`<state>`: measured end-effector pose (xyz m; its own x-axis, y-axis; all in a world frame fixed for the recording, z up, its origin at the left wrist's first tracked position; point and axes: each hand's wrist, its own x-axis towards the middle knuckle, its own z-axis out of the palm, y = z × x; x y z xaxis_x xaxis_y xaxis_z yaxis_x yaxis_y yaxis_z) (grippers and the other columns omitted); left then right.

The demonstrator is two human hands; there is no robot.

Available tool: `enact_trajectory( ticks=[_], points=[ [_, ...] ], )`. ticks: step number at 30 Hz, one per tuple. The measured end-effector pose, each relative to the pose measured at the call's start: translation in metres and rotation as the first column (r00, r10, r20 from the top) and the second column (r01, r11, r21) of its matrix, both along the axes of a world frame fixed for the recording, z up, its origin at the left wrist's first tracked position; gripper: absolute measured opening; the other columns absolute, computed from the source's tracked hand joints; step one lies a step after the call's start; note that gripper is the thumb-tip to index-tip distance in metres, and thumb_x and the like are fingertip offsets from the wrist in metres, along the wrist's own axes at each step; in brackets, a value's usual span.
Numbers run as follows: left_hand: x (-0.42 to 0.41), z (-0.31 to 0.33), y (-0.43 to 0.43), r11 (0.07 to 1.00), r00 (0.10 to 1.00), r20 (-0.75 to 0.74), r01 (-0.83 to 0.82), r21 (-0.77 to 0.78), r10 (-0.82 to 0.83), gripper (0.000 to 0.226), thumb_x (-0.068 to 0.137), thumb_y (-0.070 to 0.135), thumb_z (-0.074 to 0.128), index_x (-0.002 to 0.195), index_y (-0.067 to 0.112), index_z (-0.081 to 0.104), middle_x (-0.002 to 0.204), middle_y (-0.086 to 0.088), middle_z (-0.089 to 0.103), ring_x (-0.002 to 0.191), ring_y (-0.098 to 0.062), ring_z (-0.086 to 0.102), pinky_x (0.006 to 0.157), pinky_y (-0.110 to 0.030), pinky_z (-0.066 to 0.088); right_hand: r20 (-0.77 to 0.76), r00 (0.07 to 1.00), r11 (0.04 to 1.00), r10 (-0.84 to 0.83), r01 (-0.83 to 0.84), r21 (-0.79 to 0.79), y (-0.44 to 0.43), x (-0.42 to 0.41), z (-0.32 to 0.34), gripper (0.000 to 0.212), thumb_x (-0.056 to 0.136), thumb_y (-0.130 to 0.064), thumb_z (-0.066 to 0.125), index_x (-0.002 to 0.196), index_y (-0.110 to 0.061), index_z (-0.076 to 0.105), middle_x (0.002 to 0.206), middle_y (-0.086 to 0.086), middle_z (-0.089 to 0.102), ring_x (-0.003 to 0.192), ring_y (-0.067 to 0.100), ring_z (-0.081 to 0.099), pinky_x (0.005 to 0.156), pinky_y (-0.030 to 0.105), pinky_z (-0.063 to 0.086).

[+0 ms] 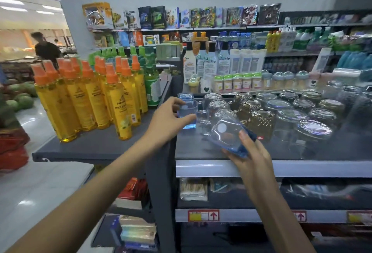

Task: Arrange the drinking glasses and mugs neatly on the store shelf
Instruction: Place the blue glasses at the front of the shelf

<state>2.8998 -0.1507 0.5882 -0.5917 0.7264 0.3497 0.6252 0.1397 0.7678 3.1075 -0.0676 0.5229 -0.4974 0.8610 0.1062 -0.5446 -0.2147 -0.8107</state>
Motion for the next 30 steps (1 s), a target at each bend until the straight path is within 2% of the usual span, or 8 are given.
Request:
enact_trajectory(
  ticks=[3, 7, 11, 12, 15, 19, 26, 30],
  points=[
    [-0.037, -0.007, 0.045, 0.977, 0.977, -0.196, -0.123, -0.173, 0.088, 0.096, 0.067, 0.054, 0.087, 0.146, 0.019, 0.046, 0.138, -0.006, 0.057, 0.121, -0.023, 0.060, 0.103, -0.043, 0.054, 0.086, 0.995, 0.998, -0.056, 0.053, 0.031, 0.016, 0.005, -0.011, 0.054, 0.078, -0.039, 0.074, 0.123, -0.009, 0.067, 0.121, 0.012, 0.074, 0.111, 0.029, 0.073, 0.084, 0.037, 0.063],
    [-0.062, -0.014, 0.083, 0.942, 0.982, -0.147, -0.157, -0.298, 0.117, 0.131, 0.057, 0.050, 0.097, 0.160, 0.012, 0.025, 0.156, -0.014, 0.043, 0.140, -0.031, 0.048, 0.114, -0.046, 0.045, 0.247, 0.942, 0.958, -0.225, 0.168, 0.231, 0.029, 0.018, -0.017, 0.052, 0.082, -0.049, 0.078, 0.124, -0.020, 0.066, 0.112, -0.001, 0.077, 0.105, 0.019, 0.074, 0.094, 0.049, 0.059],
    [-0.069, -0.028, 0.095, 0.959, 0.993, -0.052, -0.117, -0.257, 0.107, 0.119, 0.060, 0.036, 0.100, 0.153, 0.007, 0.032, 0.149, -0.008, 0.054, 0.134, -0.026, 0.055, 0.109, -0.037, 0.046, 0.290, 0.865, 0.832, -0.409, 0.223, 0.508, 0.040, 0.040, -0.010, 0.047, 0.075, -0.043, 0.081, 0.118, -0.036, 0.065, 0.102, -0.016, 0.077, 0.095, 0.001, 0.073, 0.084, 0.023, 0.059],
    [-0.070, -0.032, 0.096, 0.959, 0.992, -0.040, -0.122, -0.254, 0.116, 0.116, 0.063, 0.034, 0.098, 0.153, 0.006, 0.032, 0.149, -0.009, 0.054, 0.132, -0.026, 0.055, 0.106, -0.035, 0.046, 0.309, 0.844, 0.801, -0.438, 0.211, 0.560, 0.045, 0.045, -0.009, 0.050, 0.075, -0.044, 0.083, 0.121, -0.038, 0.064, 0.103, -0.017, 0.077, 0.095, 0.000, 0.073, 0.082, 0.021, 0.059],
    [-0.072, -0.042, 0.098, 0.961, 0.992, -0.016, -0.126, -0.247, 0.126, 0.106, 0.067, 0.036, 0.096, 0.149, 0.007, 0.034, 0.146, -0.010, 0.055, 0.125, -0.024, 0.057, 0.097, -0.032, 0.045, 0.391, 0.746, 0.665, -0.540, 0.094, 0.741, 0.059, 0.055, -0.006, 0.074, 0.076, -0.052, 0.083, 0.143, -0.031, 0.057, 0.123, -0.014, 0.072, 0.109, 0.007, 0.070, 0.091, 0.035, 0.061],
    [-0.070, -0.043, 0.099, 0.973, 0.990, 0.064, -0.110, -0.203, 0.125, 0.105, 0.063, 0.039, 0.098, 0.142, 0.006, 0.038, 0.138, -0.004, 0.056, 0.118, -0.018, 0.056, 0.098, -0.031, 0.045, 0.373, 0.640, 0.414, -0.672, -0.092, 0.905, 0.073, 0.058, -0.001, 0.085, 0.079, -0.053, 0.080, 0.153, -0.027, 0.047, 0.127, -0.016, 0.063, 0.113, 0.007, 0.063, 0.096, 0.025, 0.053],
    [-0.067, -0.041, 0.101, 0.978, 0.981, 0.139, -0.107, -0.176, 0.133, 0.094, 0.067, 0.037, 0.096, 0.138, 0.007, 0.042, 0.120, 0.001, 0.051, 0.109, -0.017, 0.054, 0.090, -0.029, 0.043, 0.451, 0.527, 0.300, -0.721, -0.349, 0.888, 0.091, 0.057, 0.019, 0.084, 0.081, -0.058, 0.076, 0.154, -0.030, 0.044, 0.121, -0.002, 0.067, 0.109, 0.016, 0.061, 0.086, 0.027, 0.044],
    [-0.069, -0.043, 0.101, 0.978, 0.977, 0.157, -0.115, -0.173, 0.143, 0.096, 0.063, 0.040, 0.098, 0.135, 0.007, 0.043, 0.121, -0.001, 0.054, 0.110, -0.018, 0.055, 0.090, -0.031, 0.044, 0.449, 0.561, 0.336, -0.695, -0.300, 0.893, 0.090, 0.060, 0.022, 0.065, 0.078, -0.054, 0.080, 0.135, -0.031, 0.057, 0.121, -0.011, 0.067, 0.110, 0.008, 0.061, 0.092, 0.029, 0.050]
  ],
)
